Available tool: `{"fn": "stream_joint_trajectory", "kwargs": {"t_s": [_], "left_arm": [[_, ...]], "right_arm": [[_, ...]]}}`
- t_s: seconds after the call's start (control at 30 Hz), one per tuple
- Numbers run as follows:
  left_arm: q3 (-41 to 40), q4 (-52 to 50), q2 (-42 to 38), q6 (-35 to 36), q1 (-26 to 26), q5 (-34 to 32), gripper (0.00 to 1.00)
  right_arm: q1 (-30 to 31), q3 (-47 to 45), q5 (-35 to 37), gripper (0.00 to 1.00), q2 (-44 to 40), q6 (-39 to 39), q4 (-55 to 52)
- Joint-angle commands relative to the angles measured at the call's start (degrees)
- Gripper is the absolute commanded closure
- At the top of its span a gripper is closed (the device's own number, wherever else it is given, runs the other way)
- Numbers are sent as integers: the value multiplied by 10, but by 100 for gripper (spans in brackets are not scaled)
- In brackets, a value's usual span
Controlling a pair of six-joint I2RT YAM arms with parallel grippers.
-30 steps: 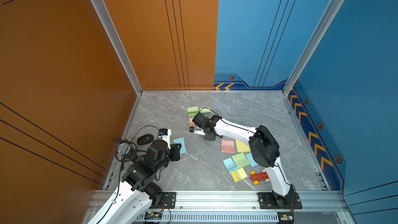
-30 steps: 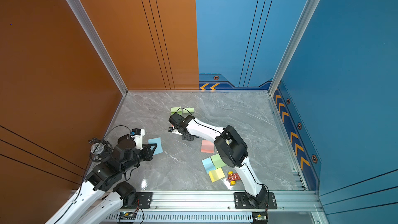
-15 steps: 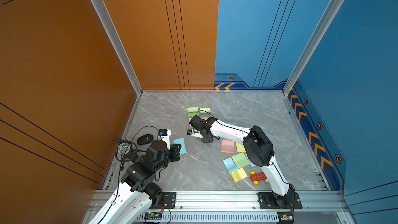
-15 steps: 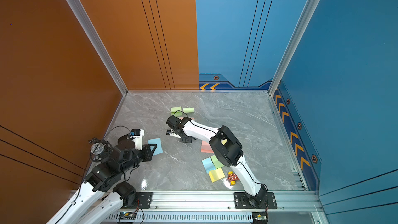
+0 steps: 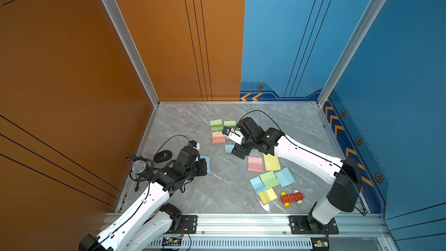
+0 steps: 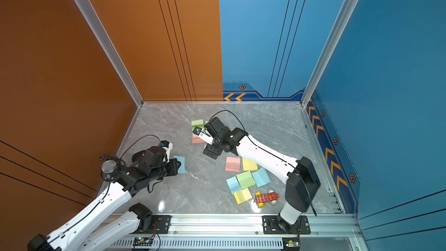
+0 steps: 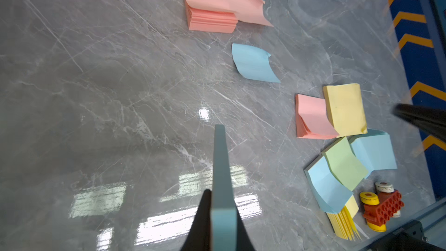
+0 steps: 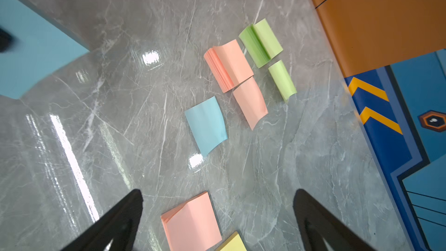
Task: Tear off pages from different memo pads
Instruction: Place the paper at the center of the board, then place the memo pad at the center of the board.
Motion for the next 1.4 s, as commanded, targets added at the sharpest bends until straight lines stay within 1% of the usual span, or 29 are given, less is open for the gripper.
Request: {"fn": "stream_joint_trajectory", "kwargs": {"t_s": [0.0, 0.1, 0.17, 0.27, 0.37, 0.4, 0.53, 0.63, 0.9, 1.0, 1.13, 1.37], "left_arm": [[41, 1, 25, 32, 13, 4, 100], [55, 12, 66, 42, 30, 18, 100], [62, 23, 95, 50, 32, 29, 100], [68, 51, 128, 67, 33, 53, 100], [81, 57, 162, 84, 35, 59, 100], [84, 58, 173, 88, 35, 61, 100], [86, 83, 205, 101, 36, 73, 100], [84, 97, 227, 119, 39, 78, 100], [73, 169, 300, 148, 51, 149, 100], [68, 195, 322, 145, 68, 160, 100], [85, 200, 363, 145, 90, 188, 100], [119, 200, 421, 148, 123, 194, 100]], "right_arm": [[-2, -108, -26, 0, -59, 49, 102], [-16, -209, -51, 0, -121, 75, 174], [-24, -258, -60, 0, -152, 77, 202], [-39, -305, -55, 0, -182, 76, 220], [-54, -332, -51, 0, -199, 80, 227], [-56, -337, -49, 0, -201, 89, 236], [-58, -333, -80, 0, -192, 104, 247], [-58, -328, -80, 0, -175, 116, 245], [-58, -326, -70, 0, -161, 127, 247], [-60, -335, -56, 0, -159, 130, 261], [-64, -351, -43, 0, -152, 137, 290], [-66, -349, -38, 0, -142, 141, 296]]}}
